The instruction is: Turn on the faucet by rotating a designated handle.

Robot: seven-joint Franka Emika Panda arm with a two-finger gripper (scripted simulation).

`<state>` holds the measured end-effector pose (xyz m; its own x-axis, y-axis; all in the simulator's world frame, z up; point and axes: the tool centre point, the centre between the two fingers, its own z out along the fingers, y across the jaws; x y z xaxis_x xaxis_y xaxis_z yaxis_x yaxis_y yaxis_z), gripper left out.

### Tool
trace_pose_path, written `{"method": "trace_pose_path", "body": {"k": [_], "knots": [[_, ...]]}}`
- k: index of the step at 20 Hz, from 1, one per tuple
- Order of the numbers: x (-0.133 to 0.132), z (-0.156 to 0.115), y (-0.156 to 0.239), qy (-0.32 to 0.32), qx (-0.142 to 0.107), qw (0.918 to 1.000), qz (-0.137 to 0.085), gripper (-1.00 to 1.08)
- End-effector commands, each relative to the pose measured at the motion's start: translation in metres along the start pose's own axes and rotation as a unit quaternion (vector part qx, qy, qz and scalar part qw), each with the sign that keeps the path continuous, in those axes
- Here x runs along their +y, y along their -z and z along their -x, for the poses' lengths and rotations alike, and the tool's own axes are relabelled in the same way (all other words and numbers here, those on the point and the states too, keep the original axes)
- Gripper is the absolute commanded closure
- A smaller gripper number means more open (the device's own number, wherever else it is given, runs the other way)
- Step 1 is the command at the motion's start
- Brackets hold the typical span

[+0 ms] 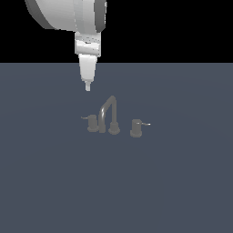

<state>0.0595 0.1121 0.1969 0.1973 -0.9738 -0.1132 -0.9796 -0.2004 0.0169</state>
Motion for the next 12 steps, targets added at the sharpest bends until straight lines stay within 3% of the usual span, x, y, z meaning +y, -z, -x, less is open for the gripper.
{"method": "trace_pose_path", "body": {"k": [1, 12], "knots": [[-0.009, -0.001, -0.021, -0.035, 0.007, 0.9994, -0.001, 1.08], [-0.033, -0.005, -0.101, -0.157, 0.040, 0.9867, -0.012, 1.08]]}}
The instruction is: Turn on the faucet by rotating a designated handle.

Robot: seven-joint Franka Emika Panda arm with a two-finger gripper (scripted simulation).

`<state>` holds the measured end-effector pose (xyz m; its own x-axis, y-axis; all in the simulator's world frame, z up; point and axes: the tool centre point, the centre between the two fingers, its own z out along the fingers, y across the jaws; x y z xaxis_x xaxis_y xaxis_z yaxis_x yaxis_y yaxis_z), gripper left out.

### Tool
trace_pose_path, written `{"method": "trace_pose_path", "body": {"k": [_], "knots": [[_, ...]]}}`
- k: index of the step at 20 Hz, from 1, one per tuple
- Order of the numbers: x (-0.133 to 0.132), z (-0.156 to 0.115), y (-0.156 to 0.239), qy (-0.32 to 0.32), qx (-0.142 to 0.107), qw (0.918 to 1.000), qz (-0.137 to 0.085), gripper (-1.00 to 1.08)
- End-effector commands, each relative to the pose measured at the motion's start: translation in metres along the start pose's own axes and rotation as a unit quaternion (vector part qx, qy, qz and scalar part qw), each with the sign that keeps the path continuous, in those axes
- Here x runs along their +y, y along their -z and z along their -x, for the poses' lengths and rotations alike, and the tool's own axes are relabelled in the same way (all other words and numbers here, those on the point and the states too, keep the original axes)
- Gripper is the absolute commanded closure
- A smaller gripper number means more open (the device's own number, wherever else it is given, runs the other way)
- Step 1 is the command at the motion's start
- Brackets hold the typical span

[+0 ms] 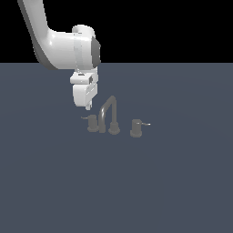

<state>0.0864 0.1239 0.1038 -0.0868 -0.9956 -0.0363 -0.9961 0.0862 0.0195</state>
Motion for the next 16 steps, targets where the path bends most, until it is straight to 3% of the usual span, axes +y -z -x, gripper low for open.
{"method": "trace_pose_path", "body": {"k": [1, 16], "knots": [[-0.003, 0.001, -0.014, -0.022, 0.006, 0.9997, -0.004, 1.08], [-0.008, 0.002, -0.040, -0.059, 0.018, 0.9981, -0.010, 1.08]]}}
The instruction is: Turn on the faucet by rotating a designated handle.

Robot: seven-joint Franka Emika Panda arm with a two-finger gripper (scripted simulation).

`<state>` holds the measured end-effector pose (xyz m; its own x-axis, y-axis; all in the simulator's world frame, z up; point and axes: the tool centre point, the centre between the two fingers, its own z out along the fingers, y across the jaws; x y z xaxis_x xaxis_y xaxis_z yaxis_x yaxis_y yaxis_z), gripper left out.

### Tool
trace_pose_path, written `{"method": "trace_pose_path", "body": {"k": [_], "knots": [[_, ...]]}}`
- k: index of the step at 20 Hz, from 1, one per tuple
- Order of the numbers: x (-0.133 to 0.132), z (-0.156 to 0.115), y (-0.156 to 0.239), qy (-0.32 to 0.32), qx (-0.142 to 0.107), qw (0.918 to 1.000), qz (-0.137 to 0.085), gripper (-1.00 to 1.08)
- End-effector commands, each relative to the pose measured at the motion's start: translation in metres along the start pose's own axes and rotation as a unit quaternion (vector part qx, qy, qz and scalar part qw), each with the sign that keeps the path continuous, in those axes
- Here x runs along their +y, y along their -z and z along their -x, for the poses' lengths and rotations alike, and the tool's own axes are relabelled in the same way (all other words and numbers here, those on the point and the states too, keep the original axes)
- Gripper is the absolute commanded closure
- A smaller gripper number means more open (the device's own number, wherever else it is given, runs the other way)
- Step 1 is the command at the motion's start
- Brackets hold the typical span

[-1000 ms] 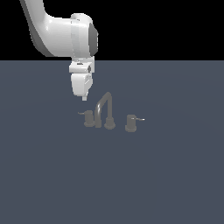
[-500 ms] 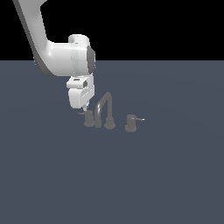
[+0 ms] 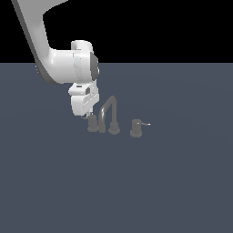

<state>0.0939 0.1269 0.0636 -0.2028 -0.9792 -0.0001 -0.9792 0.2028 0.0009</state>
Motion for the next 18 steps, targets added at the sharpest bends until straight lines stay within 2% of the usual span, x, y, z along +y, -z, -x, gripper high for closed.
{"method": "trace_pose_path", "body": {"k": [1, 9, 11, 18], "knots": [[0.003, 0.002, 0.000, 0.000, 0.000, 1.0000, 0.000, 1.08], [0.030, 0.017, 0.000, 0.000, 0.000, 1.0000, 0.000, 1.08], [0.022, 0.011, 0.000, -0.003, 0.001, 1.0000, -0.005, 1.08], [0.043, 0.010, 0.000, -0.002, 0.001, 1.0000, -0.003, 1.08]]}}
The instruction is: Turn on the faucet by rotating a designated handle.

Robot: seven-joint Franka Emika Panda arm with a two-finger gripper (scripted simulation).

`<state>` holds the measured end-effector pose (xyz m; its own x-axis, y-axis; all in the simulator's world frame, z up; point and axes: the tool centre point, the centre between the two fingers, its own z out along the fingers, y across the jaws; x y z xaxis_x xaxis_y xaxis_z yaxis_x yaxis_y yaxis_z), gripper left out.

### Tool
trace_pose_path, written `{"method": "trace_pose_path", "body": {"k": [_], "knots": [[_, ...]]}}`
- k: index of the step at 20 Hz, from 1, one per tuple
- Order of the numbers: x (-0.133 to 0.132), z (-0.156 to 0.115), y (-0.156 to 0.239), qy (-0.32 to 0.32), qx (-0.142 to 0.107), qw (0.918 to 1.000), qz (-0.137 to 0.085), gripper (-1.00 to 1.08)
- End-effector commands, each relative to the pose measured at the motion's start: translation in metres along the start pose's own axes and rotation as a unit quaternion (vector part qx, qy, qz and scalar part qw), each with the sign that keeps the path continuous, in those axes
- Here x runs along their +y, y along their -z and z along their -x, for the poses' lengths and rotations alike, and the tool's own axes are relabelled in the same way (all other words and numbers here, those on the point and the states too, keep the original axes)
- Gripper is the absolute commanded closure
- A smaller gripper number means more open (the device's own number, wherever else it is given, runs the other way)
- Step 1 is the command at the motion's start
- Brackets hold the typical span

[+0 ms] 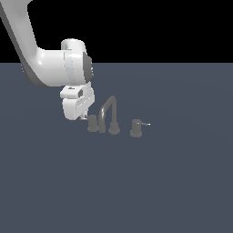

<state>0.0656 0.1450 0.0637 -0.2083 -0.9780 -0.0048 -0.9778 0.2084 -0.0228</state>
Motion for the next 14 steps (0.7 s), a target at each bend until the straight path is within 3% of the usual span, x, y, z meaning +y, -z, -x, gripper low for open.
{"method": "trace_pose_path", "body": {"k": [1, 7, 9, 14], "knots": [[0.015, -0.003, 0.000, 0.001, 0.003, 1.0000, 0.009, 1.08], [0.034, -0.004, 0.001, 0.002, 0.003, 0.9999, 0.011, 1.08], [0.025, 0.000, 0.000, 0.004, 0.001, 1.0000, 0.003, 1.08], [0.037, -0.014, 0.000, 0.003, 0.002, 1.0000, 0.006, 1.08]]}}
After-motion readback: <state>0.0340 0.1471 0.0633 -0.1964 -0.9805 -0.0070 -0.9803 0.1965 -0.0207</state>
